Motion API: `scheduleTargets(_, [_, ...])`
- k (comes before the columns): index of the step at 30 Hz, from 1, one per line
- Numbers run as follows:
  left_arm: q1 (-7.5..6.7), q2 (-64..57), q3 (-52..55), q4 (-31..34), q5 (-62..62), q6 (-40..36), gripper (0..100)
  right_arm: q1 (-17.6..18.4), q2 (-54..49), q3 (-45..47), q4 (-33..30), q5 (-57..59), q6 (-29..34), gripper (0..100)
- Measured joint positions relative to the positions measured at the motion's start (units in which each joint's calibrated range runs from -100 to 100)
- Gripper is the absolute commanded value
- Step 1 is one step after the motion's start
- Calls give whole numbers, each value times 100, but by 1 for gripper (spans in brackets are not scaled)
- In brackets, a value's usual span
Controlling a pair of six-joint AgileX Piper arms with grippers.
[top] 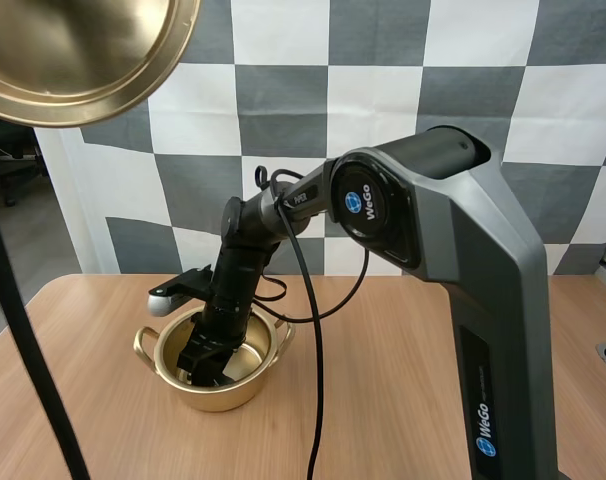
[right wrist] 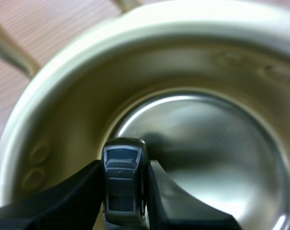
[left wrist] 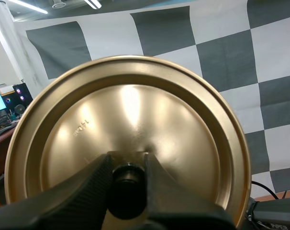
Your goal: Open the pot, put the car inside, and close it
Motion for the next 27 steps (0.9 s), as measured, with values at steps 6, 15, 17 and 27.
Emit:
scheduleTargets(6, [0,-12,0,-13,2,14,0,0,0,0,45,-607,28,49])
scheduleTargets(15, [0,-12,0,-13,2,14,0,0,0,0,42,-959,280,50])
scheduleTargets(17, [0,-12,0,-13,2,14,0,0,0,0,-114,-1000,431,60])
scheduleTargets(27, [0,-12,0,-13,2,14,0,0,0,0,-338,-184,831,100])
